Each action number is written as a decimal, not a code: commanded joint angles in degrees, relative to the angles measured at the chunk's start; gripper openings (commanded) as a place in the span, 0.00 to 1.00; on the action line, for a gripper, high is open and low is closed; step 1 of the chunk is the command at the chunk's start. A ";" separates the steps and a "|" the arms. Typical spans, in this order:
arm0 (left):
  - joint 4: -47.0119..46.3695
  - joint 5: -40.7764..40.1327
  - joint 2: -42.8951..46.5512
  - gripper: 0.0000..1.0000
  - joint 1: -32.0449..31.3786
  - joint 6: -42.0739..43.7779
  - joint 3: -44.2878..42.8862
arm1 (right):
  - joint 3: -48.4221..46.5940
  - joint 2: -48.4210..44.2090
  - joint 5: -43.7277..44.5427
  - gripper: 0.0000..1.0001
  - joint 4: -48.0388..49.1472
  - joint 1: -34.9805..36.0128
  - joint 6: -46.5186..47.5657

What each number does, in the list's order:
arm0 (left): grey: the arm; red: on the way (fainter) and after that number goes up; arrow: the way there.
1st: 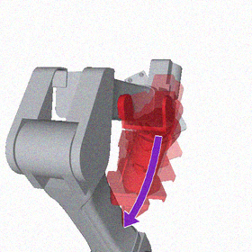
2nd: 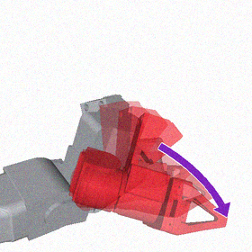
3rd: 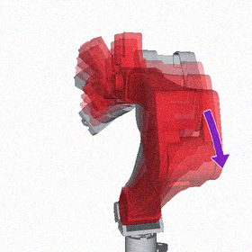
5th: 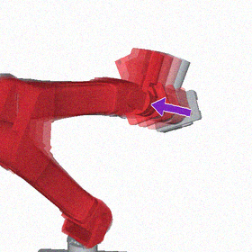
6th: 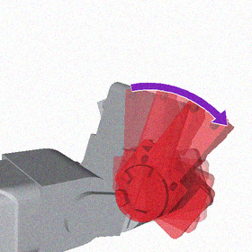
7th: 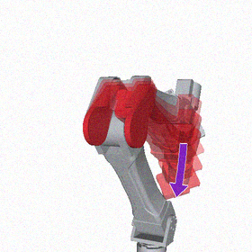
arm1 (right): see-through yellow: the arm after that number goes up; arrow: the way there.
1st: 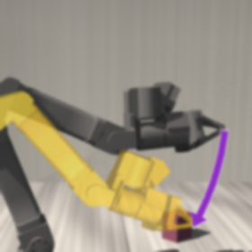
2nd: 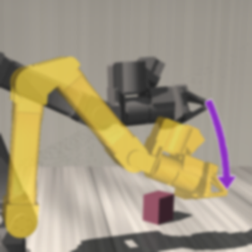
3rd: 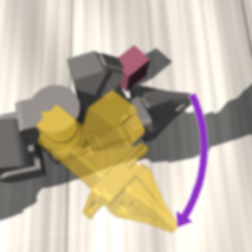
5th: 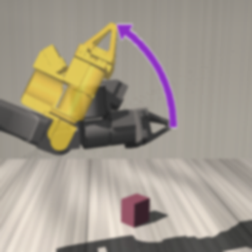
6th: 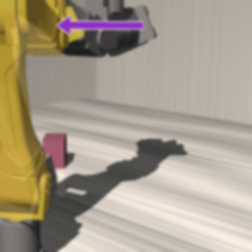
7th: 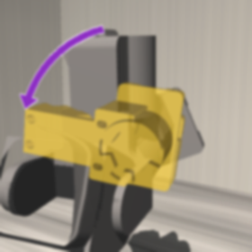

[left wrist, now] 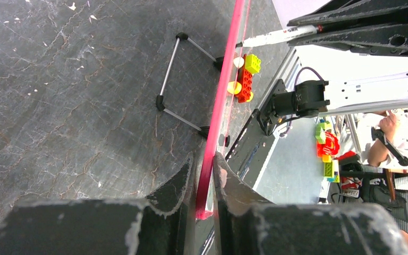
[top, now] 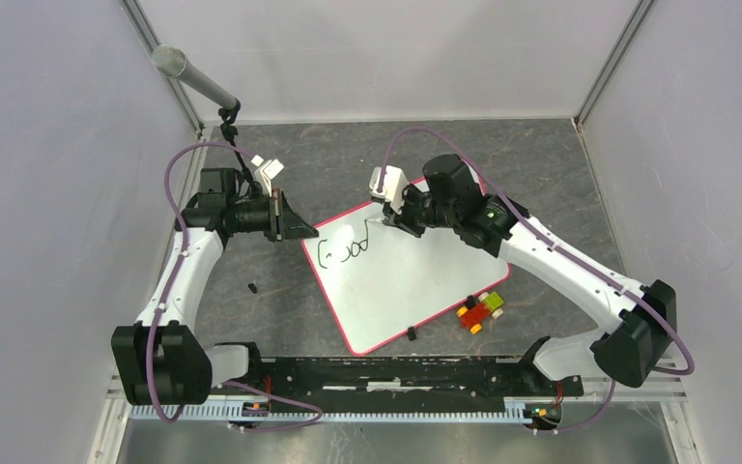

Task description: Write a sentence on the whiteboard

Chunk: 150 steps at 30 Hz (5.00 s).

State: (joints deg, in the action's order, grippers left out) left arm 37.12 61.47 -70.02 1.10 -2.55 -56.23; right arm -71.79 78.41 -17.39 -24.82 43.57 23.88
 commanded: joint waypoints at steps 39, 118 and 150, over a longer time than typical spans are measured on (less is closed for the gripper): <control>0.00 -0.98 0.74 0.02 -0.16 0.68 0.33 | 9.08 -5.51 -0.46 0.00 -1.69 1.67 1.02; 8.05 -6.23 -2.54 0.02 -2.77 11.00 -4.24 | 4.46 -4.92 -0.41 0.00 -2.59 -9.38 5.45; 8.14 -6.43 -2.41 0.02 -2.93 11.17 -4.20 | 0.49 -2.46 -6.50 0.00 -1.42 -8.81 4.25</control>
State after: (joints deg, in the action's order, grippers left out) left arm 43.88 58.57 -72.53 -0.84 5.54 -60.05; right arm -70.70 76.14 -23.73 -27.68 34.50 28.18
